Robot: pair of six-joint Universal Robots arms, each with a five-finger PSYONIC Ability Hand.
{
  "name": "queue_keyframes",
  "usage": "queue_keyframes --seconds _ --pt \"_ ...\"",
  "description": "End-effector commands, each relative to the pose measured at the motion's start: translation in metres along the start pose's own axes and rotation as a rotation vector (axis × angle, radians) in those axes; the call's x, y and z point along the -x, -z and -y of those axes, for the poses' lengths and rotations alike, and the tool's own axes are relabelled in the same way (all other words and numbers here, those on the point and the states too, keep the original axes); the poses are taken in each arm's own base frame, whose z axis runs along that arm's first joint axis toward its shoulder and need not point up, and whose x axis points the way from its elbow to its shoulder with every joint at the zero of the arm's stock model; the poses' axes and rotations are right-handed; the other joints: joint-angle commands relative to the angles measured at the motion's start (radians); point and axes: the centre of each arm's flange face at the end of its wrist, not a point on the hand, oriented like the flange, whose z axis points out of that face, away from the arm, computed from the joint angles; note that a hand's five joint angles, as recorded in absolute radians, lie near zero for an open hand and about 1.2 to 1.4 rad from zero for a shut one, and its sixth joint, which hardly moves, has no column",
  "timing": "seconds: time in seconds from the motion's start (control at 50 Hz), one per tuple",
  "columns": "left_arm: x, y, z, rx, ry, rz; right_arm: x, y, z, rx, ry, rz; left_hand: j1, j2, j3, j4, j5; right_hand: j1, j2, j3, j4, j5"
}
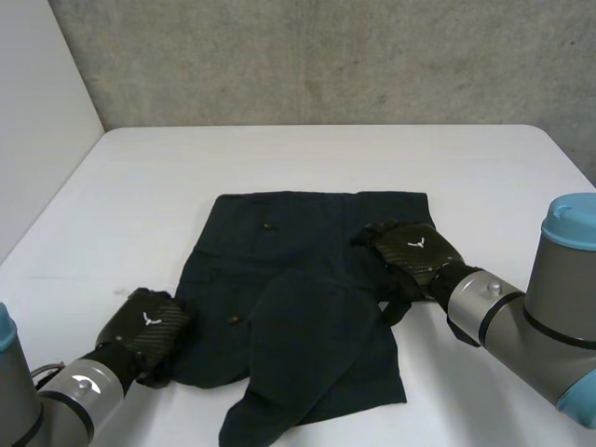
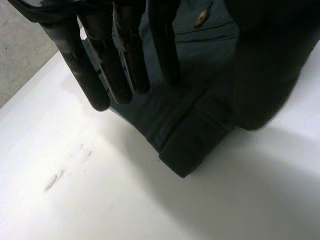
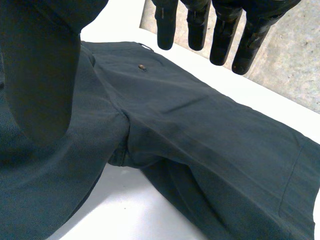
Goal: Fold the shorts.
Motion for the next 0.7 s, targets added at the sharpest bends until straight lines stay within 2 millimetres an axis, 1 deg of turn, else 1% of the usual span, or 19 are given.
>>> queue_keyframes --seconds 0.02,0.04,0.16,0.24,0.3,0.32,0.36,0.38,0.4,0.42,0.44,0.46,0.52,0.54,0.6,0.62,0.66,0.68,0.7 --pt "0.005 -0.009 0.000 -0.032 -0.003 0.034 0.000 0.000 0.000 0.001 0.000 0.000 0.745 0.760 0.767 0.765 0.768 -0.025 -0.045 -0.035 -0.056 -0.061" --pt "0.007 -0.011 0.001 -0.042 0.000 0.045 0.000 0.001 0.000 0.000 -0.001 0.000 0.792 0.807 0.814 0.812 0.815 -0.025 -0.045 -0.035 -0.056 -0.061" --pt "0.007 -0.018 -0.002 -0.034 -0.003 0.042 0.001 0.002 0.001 -0.002 0.001 0.000 0.792 0.808 0.814 0.813 0.816 -0.025 -0.045 -0.035 -0.056 -0.061" --pt "0.013 -0.024 0.000 -0.033 -0.007 0.060 0.000 0.002 0.001 -0.003 0.000 -0.004 0.792 0.808 0.814 0.813 0.816 -0.025 -0.045 -0.035 -0.056 -0.061" --pt "0.041 -0.034 0.008 -0.059 -0.005 0.161 0.000 0.002 0.002 -0.005 0.001 -0.004 0.792 0.808 0.814 0.813 0.816 -0.025 -0.045 -0.035 -0.056 -0.061" --pt "0.067 -0.039 0.013 -0.072 -0.003 0.258 0.000 0.002 0.002 -0.005 0.001 -0.006 0.792 0.808 0.814 0.813 0.816 -0.025 -0.045 -0.035 -0.056 -0.061" --pt "0.098 -0.042 0.024 -0.104 -0.006 0.375 0.000 0.003 0.003 -0.008 0.002 -0.007 0.792 0.808 0.814 0.813 0.816 -0.025 -0.045 -0.035 -0.056 -0.061" --pt "0.129 -0.041 0.038 -0.149 -0.016 0.499 -0.001 0.003 0.005 -0.014 0.004 -0.010 0.792 0.808 0.814 0.813 0.816 -0.025 -0.045 -0.035 -0.056 -0.061" --pt "0.143 -0.040 0.046 -0.173 -0.022 0.552 -0.001 0.003 0.005 -0.016 0.005 -0.012 0.792 0.808 0.814 0.813 0.816 -0.025 -0.045 -0.035 -0.056 -0.061" --pt "0.168 -0.037 0.064 -0.230 -0.031 0.648 -0.002 0.004 0.007 -0.020 0.007 -0.016 0.792 0.808 0.814 0.813 0.816 -0.025 -0.045 -0.035 -0.056 -0.061" --pt "0.181 -0.035 0.074 -0.266 -0.034 0.693 -0.003 0.004 0.007 -0.021 0.007 -0.019 0.792 0.808 0.814 0.813 0.816 -0.025 -0.045 -0.035 -0.056 -0.061" --pt "0.201 -0.031 0.094 -0.332 -0.043 0.771 -0.005 0.005 0.009 -0.026 0.006 -0.028 0.792 0.808 0.814 0.813 0.816 -0.025 -0.045 -0.035 -0.056 -0.061" --pt "0.222 -0.022 0.125 -0.433 -0.048 0.847 -0.007 0.007 0.012 -0.036 0.009 -0.038 0.792 0.808 0.814 0.813 0.816 -0.025 -0.045 -0.035 -0.056 -0.061" --pt "0.230 -0.016 0.145 -0.503 -0.034 0.877 -0.009 0.008 0.015 -0.043 0.008 -0.044 0.792 0.808 0.814 0.813 0.816 -0.025 -0.045 -0.035 -0.056 -0.061" --pt "0.232 -0.006 0.178 -0.629 0.010 0.878 -0.016 0.010 0.019 -0.054 0.001 -0.076 0.792 0.808 0.814 0.813 0.816 -0.025 -0.045 -0.035 -0.056 -0.061" --pt "0.225 -0.001 0.202 -0.716 0.044 0.843 -0.018 0.011 0.020 -0.057 0.001 -0.086 0.792 0.808 0.814 0.813 0.816 -0.025 -0.045 -0.035 -0.056 -0.061" --pt "0.214 0.002 0.221 -0.787 0.070 0.801 -0.023 0.012 0.023 -0.066 -0.001 -0.108 0.792 0.808 0.814 0.813 0.816 -0.025 -0.045 -0.035 -0.056 -0.061" --pt "0.202 0.000 0.232 -0.825 0.094 0.752 -0.028 0.013 0.025 -0.076 0.000 -0.133 0.792 0.808 0.814 0.813 0.816 -0.025 -0.045 -0.035 -0.056 -0.061" --pt "0.194 -0.003 0.237 -0.840 0.103 0.720 -0.031 0.014 0.026 -0.080 0.001 -0.148 0.792 0.808 0.814 0.813 0.816 -0.025 -0.045 -0.035 -0.056 -0.061"
